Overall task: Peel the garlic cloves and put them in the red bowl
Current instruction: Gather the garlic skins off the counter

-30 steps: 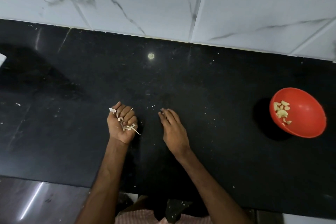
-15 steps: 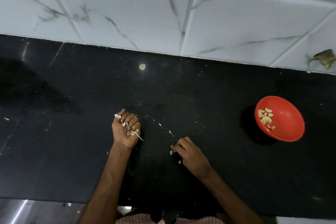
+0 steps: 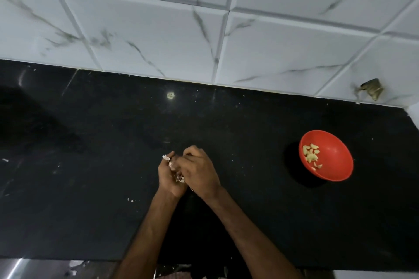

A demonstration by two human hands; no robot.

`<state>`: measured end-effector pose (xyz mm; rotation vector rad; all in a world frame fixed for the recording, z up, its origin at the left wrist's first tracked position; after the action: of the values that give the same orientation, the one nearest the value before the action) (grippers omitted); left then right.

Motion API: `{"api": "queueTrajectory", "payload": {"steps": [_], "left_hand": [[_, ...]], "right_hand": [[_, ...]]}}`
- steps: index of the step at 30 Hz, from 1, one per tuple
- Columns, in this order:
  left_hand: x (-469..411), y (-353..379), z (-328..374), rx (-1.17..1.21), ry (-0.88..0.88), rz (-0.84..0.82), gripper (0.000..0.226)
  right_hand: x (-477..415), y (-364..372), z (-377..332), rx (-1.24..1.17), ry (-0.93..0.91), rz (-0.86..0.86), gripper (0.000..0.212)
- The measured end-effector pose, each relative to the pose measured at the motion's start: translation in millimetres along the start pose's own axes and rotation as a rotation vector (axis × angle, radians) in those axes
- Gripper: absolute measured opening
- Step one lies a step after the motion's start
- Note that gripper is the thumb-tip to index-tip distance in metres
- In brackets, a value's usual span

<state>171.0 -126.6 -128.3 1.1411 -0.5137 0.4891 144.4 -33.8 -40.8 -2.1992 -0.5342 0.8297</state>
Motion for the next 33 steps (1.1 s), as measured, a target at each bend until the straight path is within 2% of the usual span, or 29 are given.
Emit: {"api": "queueTrajectory", "payload": {"steps": [2, 3, 6, 8, 10, 13, 15, 17, 19, 21, 22, 24, 26, 28, 29, 31, 33], "left_hand": [[4, 2, 2, 0.038, 0.009, -0.047, 0.023], [10, 5, 2, 0.086, 0.001, -0.056, 0.025], [30, 19, 7, 0.221, -0.044, -0.102, 0.042], [41, 29, 10, 0.155, -0.043, -0.083, 0.052], [44, 34, 8, 0.069, -0.001, -0.095, 0.061], [44, 38, 4, 0.025, 0.040, -0.090, 0.060], [39, 35, 0, 0.022, 0.041, -0.086, 0.055], [37, 35, -6, 0.046, 0.036, -0.065, 0.048], [34, 32, -12, 0.068, 0.014, -0.072, 0.040], [27, 29, -13, 0.104, -0.010, -0.144, 0.027], [24, 27, -10, 0.136, -0.008, -0.201, 0.034], [24, 25, 4, 0.209, -0.006, -0.313, 0.048], [24, 21, 26, 0.246, 0.017, -0.375, 0.044], [18, 6, 48, 0.288, 0.021, -0.395, 0.036], [17, -2, 60, 0.316, 0.020, -0.433, 0.036], [17, -17, 81, 0.361, 0.037, -0.490, 0.047], [24, -28, 100, 0.376, 0.067, -0.542, 0.051]], "right_hand": [[3, 1, -5, -0.037, -0.042, -0.050, 0.019], [5, 3, -5, -0.052, -0.055, -0.089, 0.018], [14, 5, -1, 0.032, -0.118, -0.167, 0.023], [16, 1, -2, 0.036, -0.103, -0.165, 0.020], [18, -3, -6, -0.063, 0.016, -0.166, 0.014], [22, -5, -6, -0.310, 0.274, -0.128, 0.006], [23, -6, -3, -0.508, 0.438, -0.088, 0.011], [25, -7, 2, -0.540, 0.471, -0.075, 0.016], [29, -12, 3, -0.498, 0.428, -0.083, 0.013], [35, -20, 8, -0.578, 0.438, -0.044, 0.030], [40, -26, 12, -0.667, 0.494, 0.013, 0.037], [57, -37, 30, -0.750, 0.655, 0.180, 0.035], [90, -41, 58, -0.632, 0.773, 0.269, 0.030], [127, -39, 77, -0.382, 0.739, 0.210, 0.021], [141, -33, 79, -0.265, 0.692, 0.098, 0.031], [151, -9, 75, 0.017, 0.552, -0.229, 0.077], [131, 20, 56, 0.234, 0.468, -0.371, 0.100]]}}
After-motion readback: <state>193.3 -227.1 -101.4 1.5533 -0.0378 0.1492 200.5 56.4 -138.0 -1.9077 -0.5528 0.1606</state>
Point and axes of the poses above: each hand's wrist, its own x-axis away from the middle knuckle, its own y-axis out of the palm, z = x × y, the point moved 2 cm from there along -x, towards the middle knuckle, and after that the axes turned 4 degrees about y, right-handed, at the moved point
